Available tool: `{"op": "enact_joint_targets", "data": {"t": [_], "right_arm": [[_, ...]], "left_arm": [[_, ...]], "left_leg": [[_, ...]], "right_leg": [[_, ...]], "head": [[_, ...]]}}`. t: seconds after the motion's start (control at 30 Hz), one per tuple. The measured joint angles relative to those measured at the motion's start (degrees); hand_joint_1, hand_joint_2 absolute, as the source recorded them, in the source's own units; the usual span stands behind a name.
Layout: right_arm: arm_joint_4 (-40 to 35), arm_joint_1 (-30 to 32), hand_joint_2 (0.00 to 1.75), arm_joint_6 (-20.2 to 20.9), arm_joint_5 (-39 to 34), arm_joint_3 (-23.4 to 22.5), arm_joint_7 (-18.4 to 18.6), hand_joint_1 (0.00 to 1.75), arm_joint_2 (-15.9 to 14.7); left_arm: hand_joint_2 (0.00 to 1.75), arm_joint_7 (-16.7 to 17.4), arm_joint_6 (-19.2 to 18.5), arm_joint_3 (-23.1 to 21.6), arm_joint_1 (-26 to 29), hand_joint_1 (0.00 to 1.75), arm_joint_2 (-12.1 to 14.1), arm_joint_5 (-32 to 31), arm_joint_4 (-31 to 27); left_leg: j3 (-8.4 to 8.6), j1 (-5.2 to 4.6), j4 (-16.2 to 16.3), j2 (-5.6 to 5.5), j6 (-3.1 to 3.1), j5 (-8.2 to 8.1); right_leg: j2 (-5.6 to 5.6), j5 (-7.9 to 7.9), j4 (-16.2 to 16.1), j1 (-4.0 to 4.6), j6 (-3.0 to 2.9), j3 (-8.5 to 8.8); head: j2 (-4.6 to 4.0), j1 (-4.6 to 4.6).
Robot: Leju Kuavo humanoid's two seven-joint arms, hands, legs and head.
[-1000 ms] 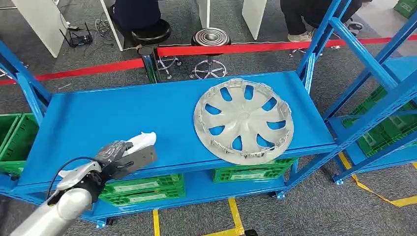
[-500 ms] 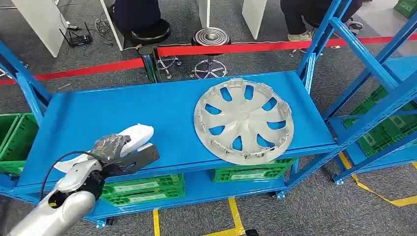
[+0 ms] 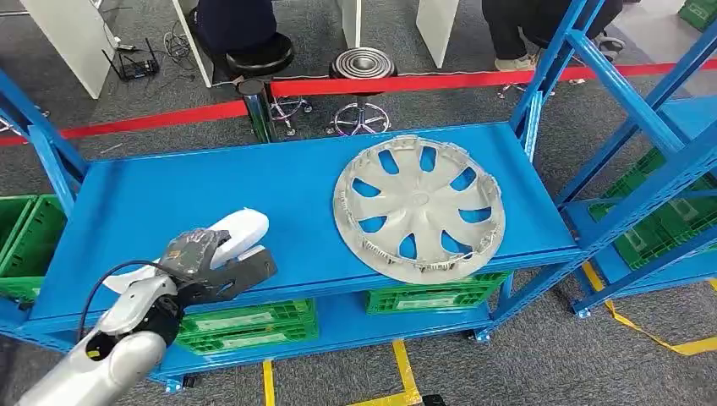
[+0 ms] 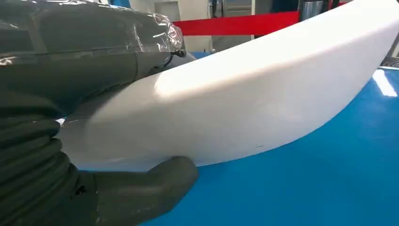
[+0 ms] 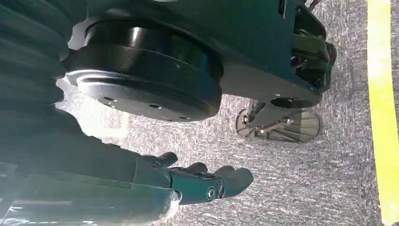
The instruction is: Take the parts from the cabinet and place them on the table.
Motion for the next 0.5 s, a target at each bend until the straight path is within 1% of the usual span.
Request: {"op": "enact_joint_targets", "data": {"t": [0.1,0.2,0.27,0.4,0.5], "right_arm": [[0.00,-0.01,1.75,0.00,0.00,0.24,0.00,0.00,0.00],[0.00,-0.01,1.75,-0.02,-0.07,0.28,0.00,0.00,-0.02],[0.00,0.00,1.75,-0.15,-0.15,0.33,0.00,0.00,-0.02],[0.00,-0.01,1.75,-0.44,-0.68,0.35,0.00,0.00,-0.02],[0.00,0.00,1.75,-0.70,-1.14,0.48,0.00,0.00,-0.04]], "left_arm": [[1.75,-0.15,0.31,0.00,0.01,1.75,-0.02,0.44,0.00],[1.75,-1.87,2.77,0.09,0.46,1.75,-0.02,4.10,-0.02],[1.75,-4.65,6.42,0.28,1.34,1.75,-0.09,9.54,-0.17],[1.75,-11.51,15.50,1.77,3.38,1.75,-0.50,21.33,-1.70],[1.75,-15.59,19.48,2.62,4.25,1.75,-0.72,26.32,-2.97]], "left_leg": [[0.00,0.00,0.00,0.01,0.00,0.00],[0.00,0.00,0.00,0.04,0.00,0.00],[0.00,0.00,0.00,0.07,0.00,0.00],[0.00,0.00,0.00,0.10,0.00,0.00],[0.01,0.00,0.00,0.10,0.00,0.00]], "right_leg": [[0.00,0.00,0.00,0.00,0.00,0.00],[0.01,0.00,0.00,0.00,0.00,0.00],[0.02,0.00,0.00,0.00,0.00,-0.01],[0.02,0.00,0.00,0.00,0.00,-0.01],[0.02,0.00,0.00,0.00,0.00,-0.01]], "head": [[0.00,0.02],[0.00,0.02],[0.00,0.02],[0.00,0.07],[0.00,0.02]]}}
